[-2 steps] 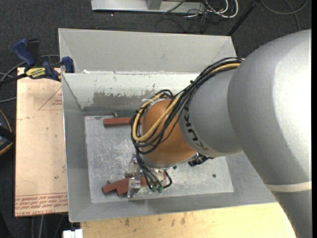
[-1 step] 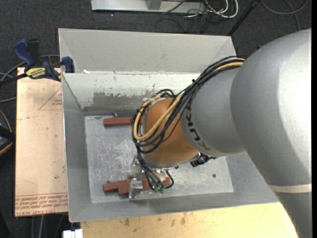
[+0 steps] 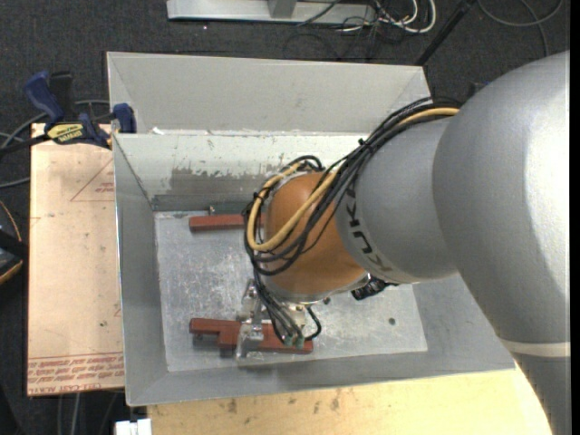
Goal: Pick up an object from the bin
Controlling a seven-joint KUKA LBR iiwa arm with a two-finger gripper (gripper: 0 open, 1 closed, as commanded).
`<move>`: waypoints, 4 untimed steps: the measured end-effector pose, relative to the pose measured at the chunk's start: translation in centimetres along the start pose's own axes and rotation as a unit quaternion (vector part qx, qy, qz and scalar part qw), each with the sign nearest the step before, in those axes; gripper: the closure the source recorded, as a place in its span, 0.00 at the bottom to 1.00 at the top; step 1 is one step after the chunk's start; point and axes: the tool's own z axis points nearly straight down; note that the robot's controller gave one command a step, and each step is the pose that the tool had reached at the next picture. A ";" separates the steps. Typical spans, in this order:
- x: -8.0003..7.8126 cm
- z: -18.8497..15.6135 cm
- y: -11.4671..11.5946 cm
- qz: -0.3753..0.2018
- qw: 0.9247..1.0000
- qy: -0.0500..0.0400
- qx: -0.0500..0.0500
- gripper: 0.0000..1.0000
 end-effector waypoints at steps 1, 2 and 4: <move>-0.2 -0.8 0.1 0.000 1.000 -0.002 -0.001 1.00; 0.0 -1.7 0.0 0.001 1.000 0.001 0.001 1.00; -0.1 -5.6 0.0 0.001 1.000 -0.001 0.000 1.00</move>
Offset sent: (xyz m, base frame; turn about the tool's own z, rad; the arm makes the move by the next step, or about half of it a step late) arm 0.0000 0.0000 0.0830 0.0000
